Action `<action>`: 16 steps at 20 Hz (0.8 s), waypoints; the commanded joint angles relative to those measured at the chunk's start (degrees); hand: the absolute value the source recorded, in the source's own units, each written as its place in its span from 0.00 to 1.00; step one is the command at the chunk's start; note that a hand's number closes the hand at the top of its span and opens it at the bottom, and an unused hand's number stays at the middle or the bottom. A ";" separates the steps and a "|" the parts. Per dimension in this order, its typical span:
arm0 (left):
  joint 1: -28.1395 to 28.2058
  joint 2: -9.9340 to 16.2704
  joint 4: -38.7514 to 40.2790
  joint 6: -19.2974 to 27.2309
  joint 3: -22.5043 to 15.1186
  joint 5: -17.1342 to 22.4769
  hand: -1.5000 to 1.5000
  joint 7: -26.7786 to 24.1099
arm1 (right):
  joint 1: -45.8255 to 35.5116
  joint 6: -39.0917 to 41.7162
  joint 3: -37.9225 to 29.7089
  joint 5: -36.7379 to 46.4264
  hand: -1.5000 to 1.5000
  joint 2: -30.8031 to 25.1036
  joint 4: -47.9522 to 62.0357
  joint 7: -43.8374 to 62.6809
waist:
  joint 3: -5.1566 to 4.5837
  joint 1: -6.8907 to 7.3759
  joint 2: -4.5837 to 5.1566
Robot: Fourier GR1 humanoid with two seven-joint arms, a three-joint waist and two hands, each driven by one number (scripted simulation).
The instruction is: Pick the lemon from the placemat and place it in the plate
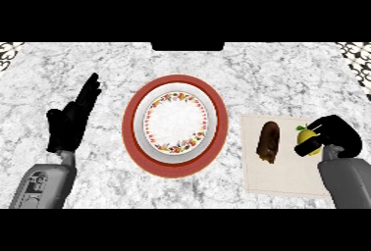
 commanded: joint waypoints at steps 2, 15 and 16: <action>0.58 0.19 -1.11 -1.10 1.50 -1.07 0.50 0.50 | -0.47 -1.03 -0.53 3.21 1.00 0.39 -0.56 0.01 | 0.09 -0.01 0.07; 2.68 1.00 -0.26 -2.06 2.18 0.31 0.50 -1.98 | 14.15 -4.36 9.85 0.89 1.00 -6.52 -30.02 -29.78 | 0.08 -0.86 -0.30; 0.75 -0.91 1.26 0.34 1.10 -1.43 0.50 -1.25 | 14.76 -8.55 10.47 3.09 1.00 -6.02 -31.55 -31.41 | 0.11 -1.53 -0.27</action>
